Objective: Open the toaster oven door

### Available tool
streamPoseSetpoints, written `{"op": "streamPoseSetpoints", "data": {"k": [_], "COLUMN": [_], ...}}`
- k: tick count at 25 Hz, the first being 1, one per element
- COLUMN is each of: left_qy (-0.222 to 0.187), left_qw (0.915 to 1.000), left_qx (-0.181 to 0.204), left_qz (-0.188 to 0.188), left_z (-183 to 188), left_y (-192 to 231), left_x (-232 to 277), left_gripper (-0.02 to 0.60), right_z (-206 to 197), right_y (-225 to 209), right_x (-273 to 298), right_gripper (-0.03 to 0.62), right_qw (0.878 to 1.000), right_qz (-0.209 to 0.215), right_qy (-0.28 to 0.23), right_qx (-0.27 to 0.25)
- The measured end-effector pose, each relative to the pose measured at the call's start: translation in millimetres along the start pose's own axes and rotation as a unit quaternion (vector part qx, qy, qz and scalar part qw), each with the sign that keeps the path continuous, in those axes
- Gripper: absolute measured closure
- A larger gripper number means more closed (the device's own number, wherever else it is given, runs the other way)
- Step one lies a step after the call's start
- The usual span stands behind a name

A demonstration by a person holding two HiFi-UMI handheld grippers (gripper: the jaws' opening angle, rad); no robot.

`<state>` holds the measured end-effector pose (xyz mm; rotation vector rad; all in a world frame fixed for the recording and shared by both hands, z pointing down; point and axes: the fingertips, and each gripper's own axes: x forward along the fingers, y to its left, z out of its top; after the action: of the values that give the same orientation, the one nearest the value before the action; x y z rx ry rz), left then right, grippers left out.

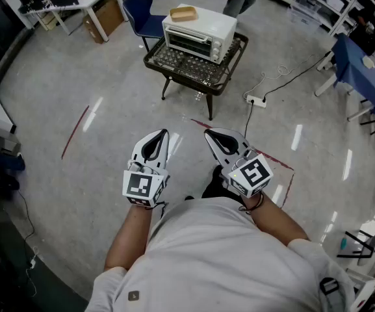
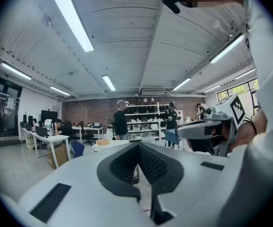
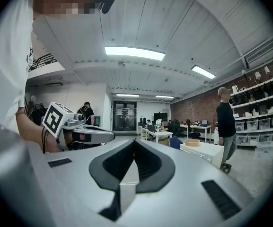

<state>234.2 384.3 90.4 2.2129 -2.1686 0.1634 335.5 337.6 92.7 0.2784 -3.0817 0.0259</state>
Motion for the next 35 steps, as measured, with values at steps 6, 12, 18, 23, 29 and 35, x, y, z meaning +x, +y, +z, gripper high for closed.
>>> {"op": "streamPoseSetpoints", "data": {"k": [6, 12, 18, 23, 29, 35], "left_qy": [0.002, 0.006, 0.008, 0.009, 0.012, 0.012], "left_qw": [1.0000, 1.0000, 0.9999, 0.9998, 0.9997, 0.9998], "left_qx": [-0.004, -0.003, -0.009, -0.003, 0.001, 0.010], "left_qz": [-0.001, 0.002, 0.008, 0.018, 0.021, 0.014], "left_z": [-5, -10, -4, -1, 1, 2], "left_y": [5, 9, 9, 7, 3, 12], "left_x": [51, 114, 179, 224, 258, 286], "left_gripper": [0.566, 0.566, 0.566, 0.565, 0.566, 0.566], "right_z": [-6, -17, -16, -19, -21, -21], "right_y": [-51, -117, -187, -232, -266, -292], "right_x": [13, 22, 28, 28, 29, 45], "right_gripper": [0.576, 0.576, 0.576, 0.576, 0.576, 0.576], "right_qw": [1.000, 1.000, 1.000, 1.000, 1.000, 0.999], "right_qz": [0.002, 0.001, -0.009, 0.003, 0.002, -0.003], "right_qy": [0.000, 0.006, 0.008, 0.004, 0.002, -0.001], "right_qx": [-0.002, -0.004, 0.015, 0.011, 0.018, 0.034]}}
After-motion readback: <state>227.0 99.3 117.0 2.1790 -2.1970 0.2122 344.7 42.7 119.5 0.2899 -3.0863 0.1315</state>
